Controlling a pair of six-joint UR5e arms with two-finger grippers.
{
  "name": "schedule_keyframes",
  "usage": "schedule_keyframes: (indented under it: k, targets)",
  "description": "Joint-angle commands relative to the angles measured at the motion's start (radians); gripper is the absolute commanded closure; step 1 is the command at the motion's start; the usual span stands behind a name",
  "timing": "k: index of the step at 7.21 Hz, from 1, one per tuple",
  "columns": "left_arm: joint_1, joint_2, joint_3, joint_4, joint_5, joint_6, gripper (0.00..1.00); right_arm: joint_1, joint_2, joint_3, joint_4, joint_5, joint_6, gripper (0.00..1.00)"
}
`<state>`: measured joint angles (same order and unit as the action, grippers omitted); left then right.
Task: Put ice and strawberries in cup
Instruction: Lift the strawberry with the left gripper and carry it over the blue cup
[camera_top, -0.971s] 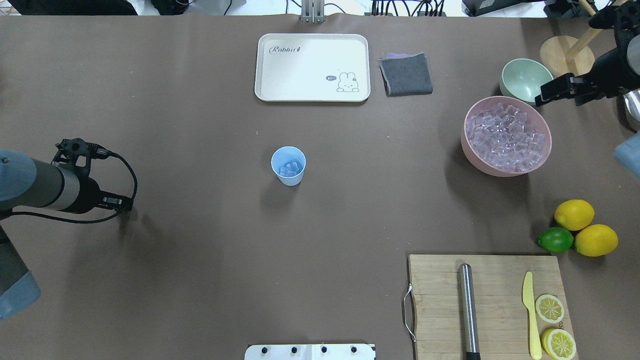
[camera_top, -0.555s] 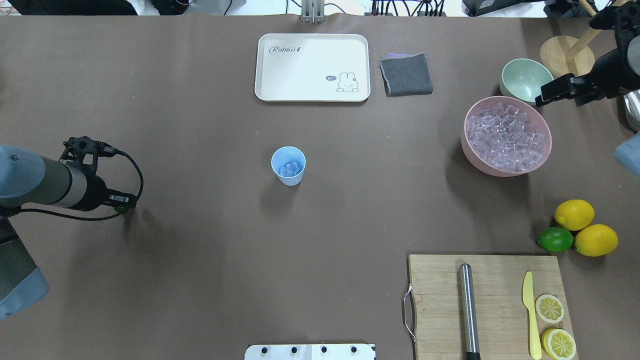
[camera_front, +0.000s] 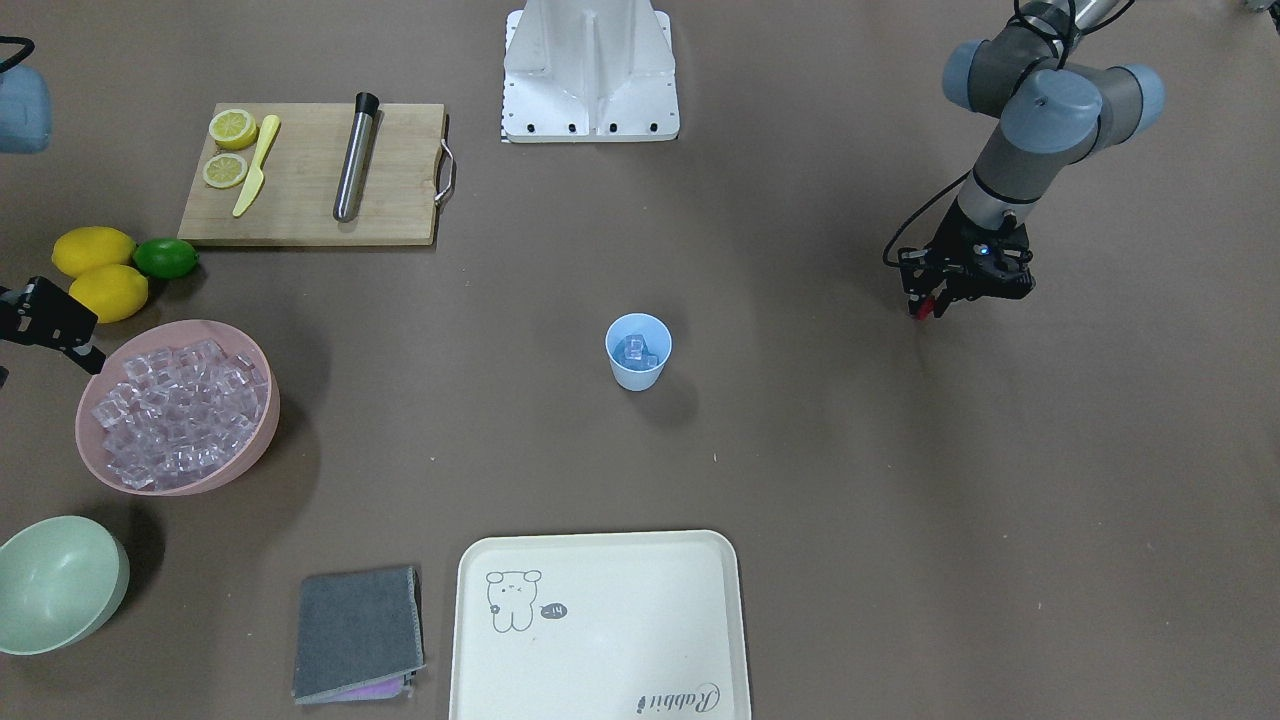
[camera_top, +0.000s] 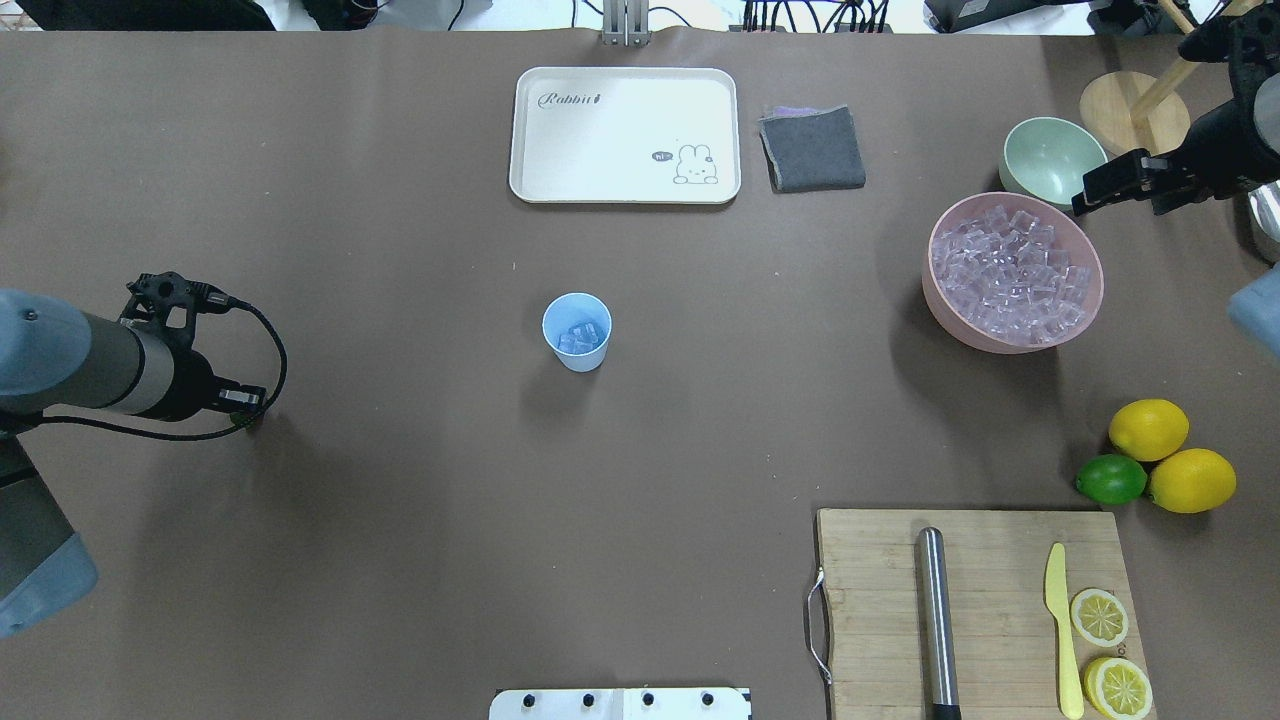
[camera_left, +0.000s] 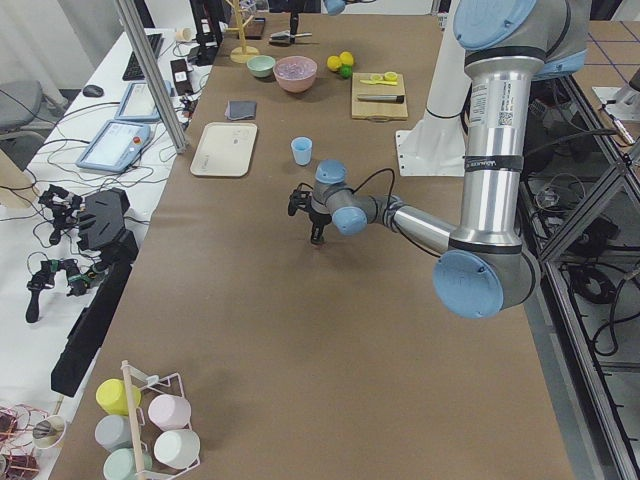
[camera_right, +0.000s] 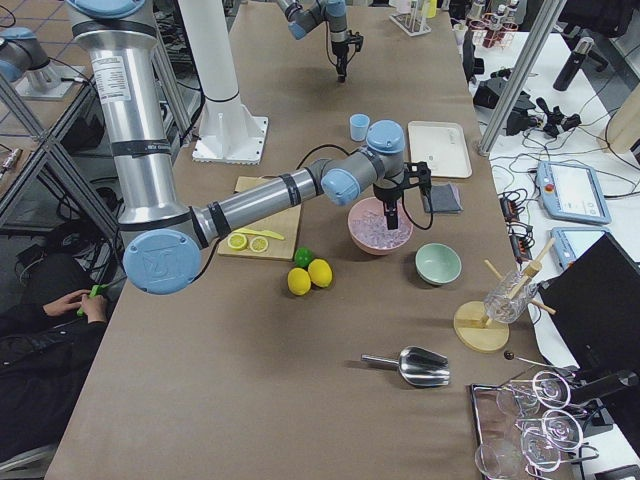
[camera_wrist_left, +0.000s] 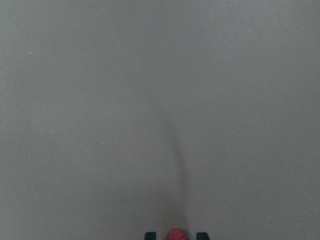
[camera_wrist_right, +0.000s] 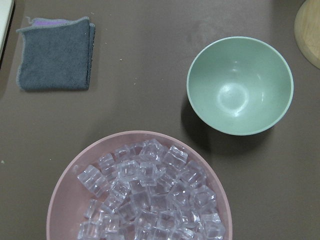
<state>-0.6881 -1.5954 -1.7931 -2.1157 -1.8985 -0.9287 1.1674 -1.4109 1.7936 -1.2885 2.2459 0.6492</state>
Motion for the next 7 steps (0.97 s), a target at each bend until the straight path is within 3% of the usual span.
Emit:
schedule_keyframes:
  k: [1, 2, 4, 5, 7]
  targets:
    - [-0.1, -0.008, -0.047, 0.014, -0.09, 0.004, 1.0, 0.0, 0.001, 0.001, 0.0, 0.001, 0.001, 0.01]
    - [-0.17, -0.032, -0.07, 0.016, -0.167, 0.004, 1.0, 0.0, 0.001, 0.003, 0.0, 0.001, 0.001, 0.01]
    - [-0.172, -0.157, -0.084, 0.037, -0.174, -0.03, 1.0, 0.0, 0.003, 0.003, 0.0, 0.006, 0.001, 0.01]
    - [-0.162, -0.272, -0.074, 0.081, -0.174, -0.153, 1.0, 0.0, 0.003, 0.003, -0.002, 0.006, 0.001, 0.01]
    - [-0.015, -0.435, -0.066, 0.135, -0.11, -0.336, 1.0, 0.0, 0.003, 0.009, 0.0, 0.006, 0.001, 0.01]
